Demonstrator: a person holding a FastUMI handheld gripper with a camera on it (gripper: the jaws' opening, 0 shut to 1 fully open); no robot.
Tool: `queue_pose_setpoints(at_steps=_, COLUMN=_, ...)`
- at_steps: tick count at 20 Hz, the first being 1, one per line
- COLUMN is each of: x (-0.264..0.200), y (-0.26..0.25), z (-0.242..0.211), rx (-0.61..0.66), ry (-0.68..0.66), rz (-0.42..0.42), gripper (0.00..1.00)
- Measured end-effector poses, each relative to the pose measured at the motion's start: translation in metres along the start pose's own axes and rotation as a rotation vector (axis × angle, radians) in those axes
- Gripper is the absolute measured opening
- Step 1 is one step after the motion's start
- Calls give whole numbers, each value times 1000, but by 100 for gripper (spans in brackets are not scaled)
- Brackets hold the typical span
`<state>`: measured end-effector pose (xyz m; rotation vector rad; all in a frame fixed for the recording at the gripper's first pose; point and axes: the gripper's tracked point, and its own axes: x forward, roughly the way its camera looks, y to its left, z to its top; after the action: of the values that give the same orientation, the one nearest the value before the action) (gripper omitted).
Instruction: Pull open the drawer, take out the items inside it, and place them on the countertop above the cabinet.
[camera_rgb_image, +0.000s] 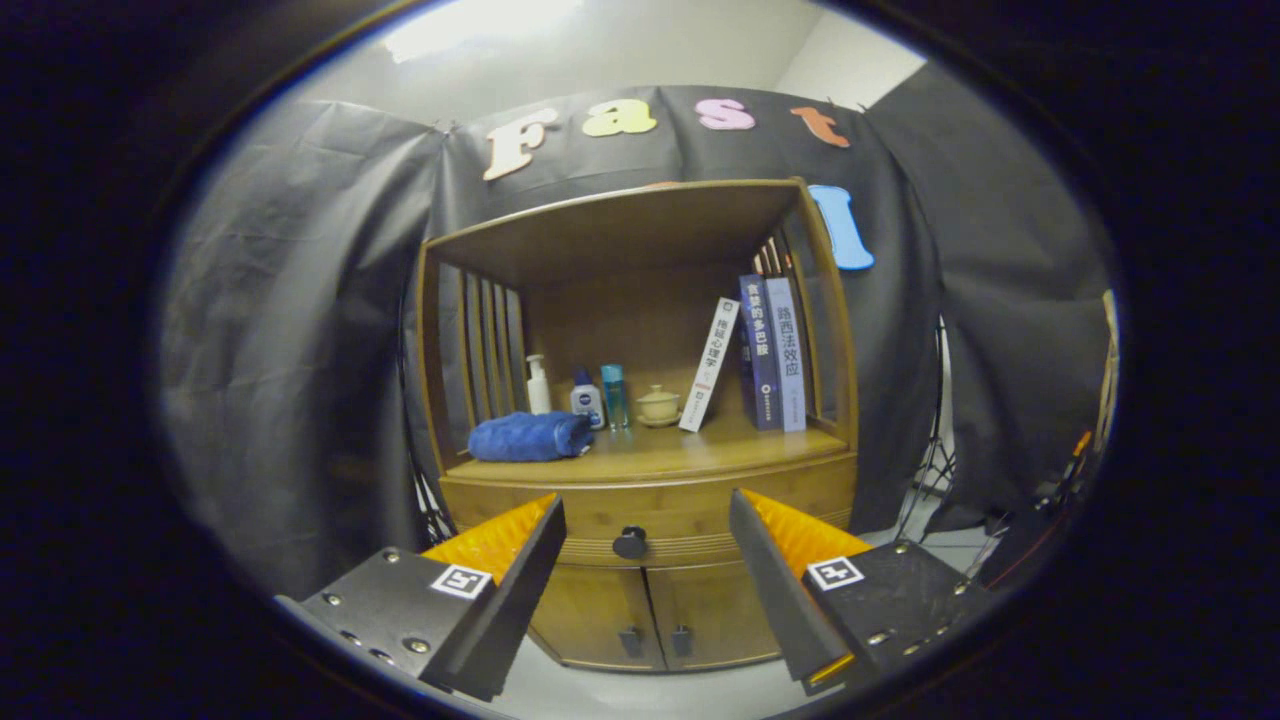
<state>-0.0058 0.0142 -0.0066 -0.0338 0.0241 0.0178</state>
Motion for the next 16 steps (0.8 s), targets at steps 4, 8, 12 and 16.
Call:
queue_pose_setpoints(at_steps=4, x=-2, y=20, z=-5, rx=10, ry=3, rz=38, gripper=99)
queue_pose_setpoints(at_steps=8, x=-4, y=27, z=-3, rx=-30, ry=1, rz=44, gripper=99)
queue_pose_setpoints(at_steps=12, x=-2, y=23, z=-6, rx=-6, ry=9, rz=43, gripper=99)
queue_pose_setpoints(at_steps=16, x=2, y=15, z=-8, rx=21, ry=23, rz=26, gripper=99)
